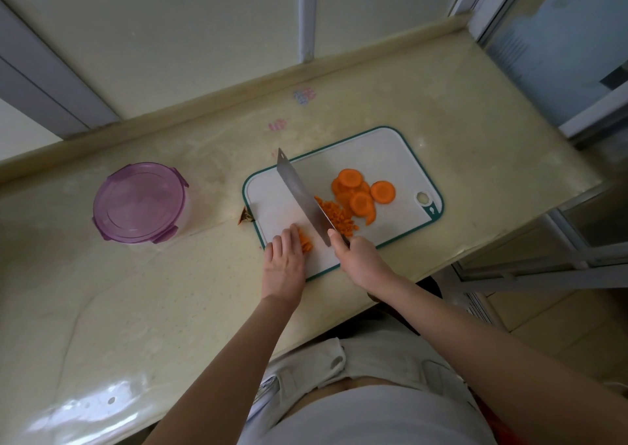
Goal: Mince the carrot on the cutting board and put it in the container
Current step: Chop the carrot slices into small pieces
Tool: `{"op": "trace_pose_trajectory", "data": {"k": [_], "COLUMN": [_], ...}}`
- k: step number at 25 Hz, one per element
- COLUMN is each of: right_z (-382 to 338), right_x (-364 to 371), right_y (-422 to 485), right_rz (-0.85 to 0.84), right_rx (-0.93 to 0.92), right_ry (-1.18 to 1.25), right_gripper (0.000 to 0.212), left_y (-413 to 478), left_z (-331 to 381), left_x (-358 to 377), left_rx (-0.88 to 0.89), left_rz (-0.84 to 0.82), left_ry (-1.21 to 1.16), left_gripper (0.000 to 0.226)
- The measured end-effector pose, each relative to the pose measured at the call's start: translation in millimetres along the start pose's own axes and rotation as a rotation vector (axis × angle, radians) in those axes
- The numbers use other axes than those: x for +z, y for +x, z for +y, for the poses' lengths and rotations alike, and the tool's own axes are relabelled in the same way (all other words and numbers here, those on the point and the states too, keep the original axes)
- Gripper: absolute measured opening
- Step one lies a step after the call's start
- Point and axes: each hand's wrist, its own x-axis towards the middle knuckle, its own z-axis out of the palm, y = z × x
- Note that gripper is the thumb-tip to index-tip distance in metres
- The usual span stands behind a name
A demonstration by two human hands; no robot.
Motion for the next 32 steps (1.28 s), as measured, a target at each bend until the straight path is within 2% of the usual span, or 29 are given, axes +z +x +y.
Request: {"op": "trace_pose_trajectory", "data": {"k": [4,6,9,12,17,23,28,32], "right_z": [-1.7,-1.7,-3.0,-3.3,-2.5,-8.2,-9.1,-1.0], "right_x": [-2.1,0.6,3.9,6.2,10.6,15.1,19.4,23.0], "right_y": [-5.3,-7.9,-9.8,-11.9,-12.6,-9.9,-7.2,-0.6], "right_rz": [-0.039,-0.053,-0.072,-0.079,-0.095,-0.096,-0.128,-0.065], "right_rx": [-0.017,-0.021,-0.021,-0.024,-0.017,0.009,-0.062,-0.006], "right_ry": [0.021,0.023,0.023,0.009,-0.036,-0.104,-0.214,-0.115], "right_gripper": [0.055,0.055,0.057,0.059,0.059,0.057,0.045,0.056], "left_y": [0.8,-0.3,1.7,7.7,15.9,19.2,20.1,18.9], "left_z": [-1.3,-1.9,-1.5,1.0,-3.3,-7.2,-8.8,-9.9], "left_x": [-14.5,-22.1,-30.7,-33.6,-25.8,-21.3,-20.7,-21.1], "left_rx": [-0.019,-0.069,-0.205,-0.326,-0.34,-0.291,-0.268,-0.248], "left_rz": [-0.081,-0.135,-0.081,0.014,0.039,0.067,0.077,0.066], "left_ry": [-0.097,-0.241,-0.552,-0.698,-0.687,-0.636,-0.637,-0.634], "left_gripper": [0.063,0.061,0.051,0.034,0.013,0.013,0.015,0.015]}}
